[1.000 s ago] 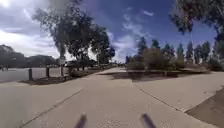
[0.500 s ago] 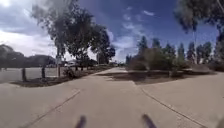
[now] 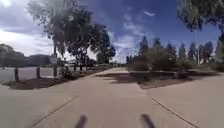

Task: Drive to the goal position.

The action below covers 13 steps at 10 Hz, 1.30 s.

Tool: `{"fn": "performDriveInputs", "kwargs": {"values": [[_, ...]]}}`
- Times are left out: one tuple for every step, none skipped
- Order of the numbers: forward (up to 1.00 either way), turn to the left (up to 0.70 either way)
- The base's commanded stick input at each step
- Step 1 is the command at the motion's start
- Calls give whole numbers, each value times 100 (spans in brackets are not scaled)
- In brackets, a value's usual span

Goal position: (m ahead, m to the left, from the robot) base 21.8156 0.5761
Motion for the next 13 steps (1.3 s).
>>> {"fn": "performDriveInputs", "kwargs": {"values": [[100, 0], [100, 0], [100, 0], [100, 0], [100, 0], [100, 0], [100, 0], [100, 0], [100, 0], [100, 0], [100, 0], [100, 0], [100, 0]]}}
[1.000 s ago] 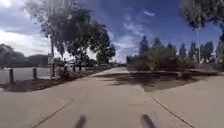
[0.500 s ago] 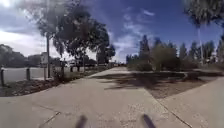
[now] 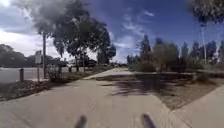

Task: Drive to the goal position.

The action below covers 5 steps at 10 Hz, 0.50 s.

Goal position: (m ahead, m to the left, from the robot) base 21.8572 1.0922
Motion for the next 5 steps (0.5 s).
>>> {"fn": "performDriveInputs", "kwargs": {"values": [[100, 0], [100, 0], [100, 0], [100, 0], [100, 0]]}}
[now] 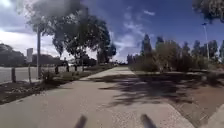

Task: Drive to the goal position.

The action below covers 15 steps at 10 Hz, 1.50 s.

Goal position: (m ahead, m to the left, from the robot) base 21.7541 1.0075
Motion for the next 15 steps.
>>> {"fn": "performDriveInputs", "kwargs": {"values": [[100, 0], [100, 0], [100, 0], [100, -40], [100, -40], [100, 0], [100, 0], [100, 0], [100, 0], [100, 0], [100, 0], [100, 0], [100, 0], [100, 0], [100, 0]]}}
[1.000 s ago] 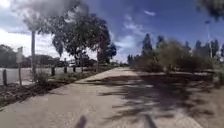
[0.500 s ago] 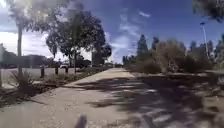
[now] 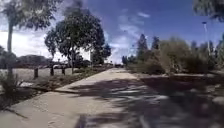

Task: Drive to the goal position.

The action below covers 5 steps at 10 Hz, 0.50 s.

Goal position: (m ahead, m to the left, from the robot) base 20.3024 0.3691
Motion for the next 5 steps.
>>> {"fn": "performDriveInputs", "kwargs": {"values": [[100, 0], [100, 0], [100, 0], [100, -2], [100, -10]]}}
